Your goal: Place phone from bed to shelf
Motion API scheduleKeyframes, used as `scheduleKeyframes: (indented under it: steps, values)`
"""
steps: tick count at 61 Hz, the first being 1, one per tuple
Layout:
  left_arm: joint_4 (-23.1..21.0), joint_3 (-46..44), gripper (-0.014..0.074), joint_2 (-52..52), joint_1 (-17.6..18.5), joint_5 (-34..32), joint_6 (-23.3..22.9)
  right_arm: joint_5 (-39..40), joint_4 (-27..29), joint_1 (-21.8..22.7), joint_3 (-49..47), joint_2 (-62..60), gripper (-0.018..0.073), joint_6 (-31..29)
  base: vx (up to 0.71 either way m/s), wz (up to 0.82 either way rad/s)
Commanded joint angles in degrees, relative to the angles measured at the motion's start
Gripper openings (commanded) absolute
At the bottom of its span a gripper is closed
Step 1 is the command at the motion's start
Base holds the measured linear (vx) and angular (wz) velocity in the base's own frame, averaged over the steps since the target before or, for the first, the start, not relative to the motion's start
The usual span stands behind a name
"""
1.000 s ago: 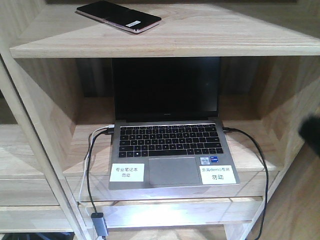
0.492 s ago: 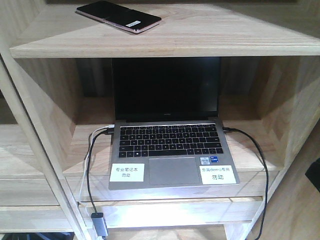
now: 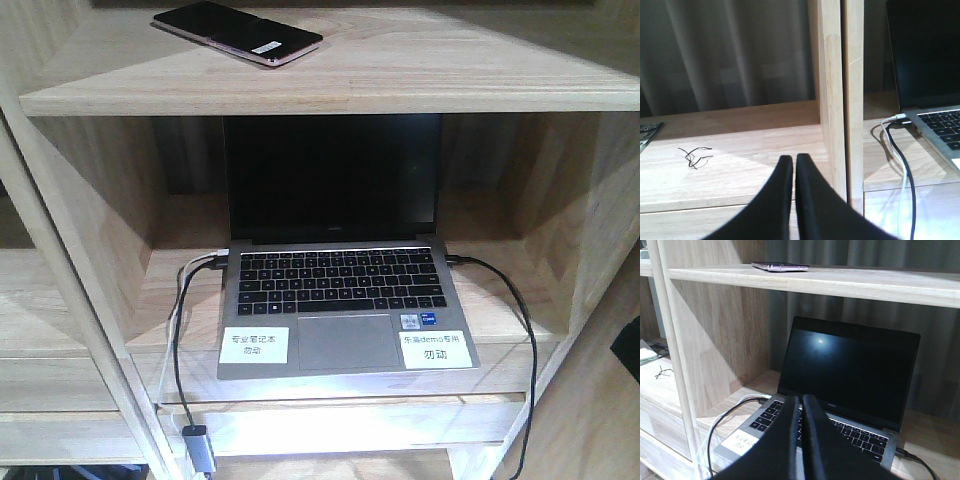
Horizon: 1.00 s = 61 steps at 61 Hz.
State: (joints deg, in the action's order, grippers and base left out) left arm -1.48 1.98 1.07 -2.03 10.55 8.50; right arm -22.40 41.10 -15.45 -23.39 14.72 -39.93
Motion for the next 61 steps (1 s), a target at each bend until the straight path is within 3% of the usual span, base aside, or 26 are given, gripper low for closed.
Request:
scheduleKeyframes:
  steps: [1, 6, 21, 25, 40, 54, 61]
  values:
    - [-0.5, -1.3, 0.0001, 0.3, -0.2, -4.1, -0.3, 3.9, -3.0, 0.2, -1.5, 0.5, -0.0005, 1.7, 0.00, 0.00]
    - [-0.5, -1.3, 0.0001, 0.3, -0.2, -4.1, -0.3, 3.9, -10.1, 0.2, -1.5, 0.5, -0.0005, 8.9, 0.00, 0.00]
    - [-0.5, -1.3, 0.0001, 0.3, -0.2, -4.1, -0.3, 4.4, -40.5, 0.9, -1.0, 0.6, -0.0005, 45.2, 0.00, 0.00]
    - [-0.5, -1.3, 0.0001, 0.3, -0.2, -4.1, -0.3, 6.7, -45.5, 2.4, 0.5, 0.3, -0.0005, 50.9, 0.00, 0.00]
    - [-0.5, -1.3, 0.0001, 0.3, -0.2, -4.1, -0.3, 11.2, -44.5, 11.4, 9.5, -3.8, -0.0005, 51.1, 0.00, 0.00]
    - [-0.5, -1.3, 0.0001, 0.3, -0.2, -4.1, -0.3, 11.3, -44.5, 16.7, 15.6, -8.7, -0.0005, 42.6, 0.00, 0.00]
    - [-0.5, -1.3, 0.0001, 0.3, -0.2, -4.1, -0.3, 11.6, -44.5, 18.2, 18.7, -10.9, -0.0005, 41.6, 0.00, 0.00]
